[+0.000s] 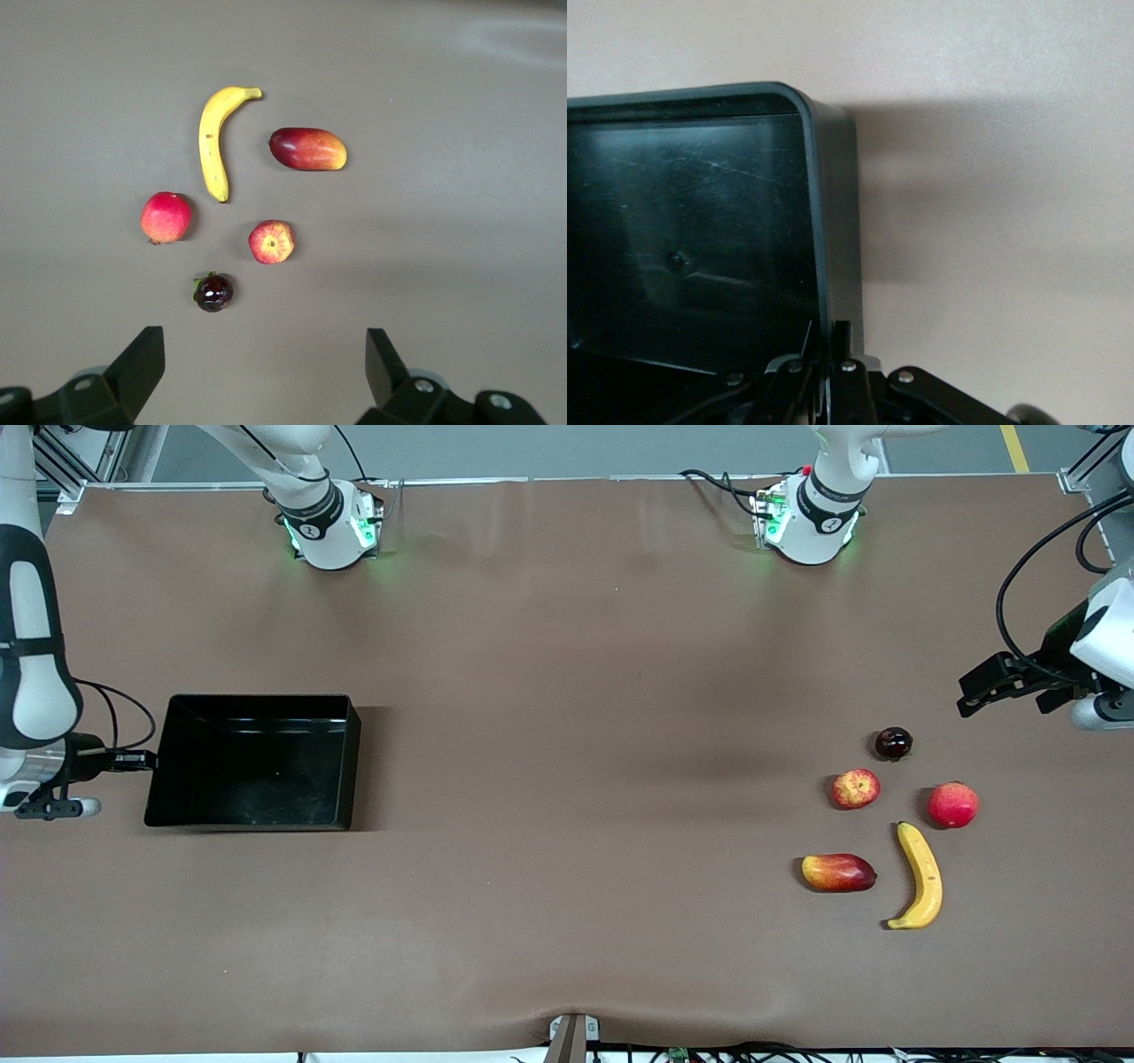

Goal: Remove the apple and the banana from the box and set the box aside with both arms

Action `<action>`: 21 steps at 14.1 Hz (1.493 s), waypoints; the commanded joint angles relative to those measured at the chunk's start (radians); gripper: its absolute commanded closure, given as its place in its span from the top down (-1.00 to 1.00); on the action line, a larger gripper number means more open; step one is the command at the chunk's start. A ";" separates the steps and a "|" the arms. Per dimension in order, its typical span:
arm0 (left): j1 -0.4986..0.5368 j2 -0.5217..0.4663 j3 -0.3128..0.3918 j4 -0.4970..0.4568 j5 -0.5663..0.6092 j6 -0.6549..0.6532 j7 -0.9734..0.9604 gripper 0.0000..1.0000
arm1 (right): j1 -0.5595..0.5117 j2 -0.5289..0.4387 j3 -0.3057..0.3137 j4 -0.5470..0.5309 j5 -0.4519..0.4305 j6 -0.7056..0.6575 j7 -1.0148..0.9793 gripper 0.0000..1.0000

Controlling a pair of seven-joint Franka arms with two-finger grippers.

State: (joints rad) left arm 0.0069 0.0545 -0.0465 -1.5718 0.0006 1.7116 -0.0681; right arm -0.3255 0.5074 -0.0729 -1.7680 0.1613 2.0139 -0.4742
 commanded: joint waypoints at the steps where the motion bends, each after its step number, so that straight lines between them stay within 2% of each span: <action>1: 0.010 -0.039 0.008 -0.027 -0.022 -0.021 0.047 1.00 | -0.032 -0.021 0.027 -0.062 0.010 0.048 -0.017 -1.00; 2: 0.013 -0.044 0.010 -0.027 -0.022 -0.039 0.048 1.00 | -0.032 -0.020 0.025 -0.062 0.010 0.046 -0.017 -1.00; 3: 0.015 -0.045 0.010 -0.025 -0.022 -0.061 0.050 1.00 | -0.032 -0.020 0.025 -0.061 0.010 0.045 -0.017 -0.54; 4: 0.013 -0.057 0.010 -0.024 -0.022 -0.081 0.047 1.00 | -0.033 -0.020 0.027 -0.059 0.010 0.036 -0.015 0.98; 6: 0.015 -0.081 0.010 -0.024 -0.021 -0.098 0.051 1.00 | -0.023 -0.023 0.025 -0.028 -0.003 -0.009 -0.029 1.00; 9: 0.016 -0.079 0.007 -0.019 -0.019 -0.115 0.065 1.00 | -0.024 -0.023 0.028 0.019 -0.011 0.016 -0.076 1.00; 12: 0.012 -0.081 -0.007 0.004 -0.016 -0.142 0.065 1.00 | -0.024 -0.026 0.030 0.135 -0.013 0.000 -0.141 1.00; 15: 0.010 -0.075 -0.012 0.053 -0.019 -0.170 0.048 1.00 | -0.035 -0.021 0.027 0.330 -0.023 -0.104 -0.139 1.00; 19: 0.008 -0.067 -0.032 0.062 -0.024 -0.175 0.047 1.00 | -0.017 -0.042 0.031 0.415 -0.014 -0.116 -0.126 1.00; 21: 0.007 -0.074 -0.033 0.059 -0.024 -0.187 0.045 1.00 | 0.021 -0.058 0.024 0.444 -0.046 -0.164 -0.078 1.00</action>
State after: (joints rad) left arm 0.0112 -0.0129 -0.0752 -1.5230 -0.0021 1.5540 -0.0261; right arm -0.3309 0.4688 -0.0520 -1.3535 0.1505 1.8970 -0.5929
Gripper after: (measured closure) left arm 0.000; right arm 0.000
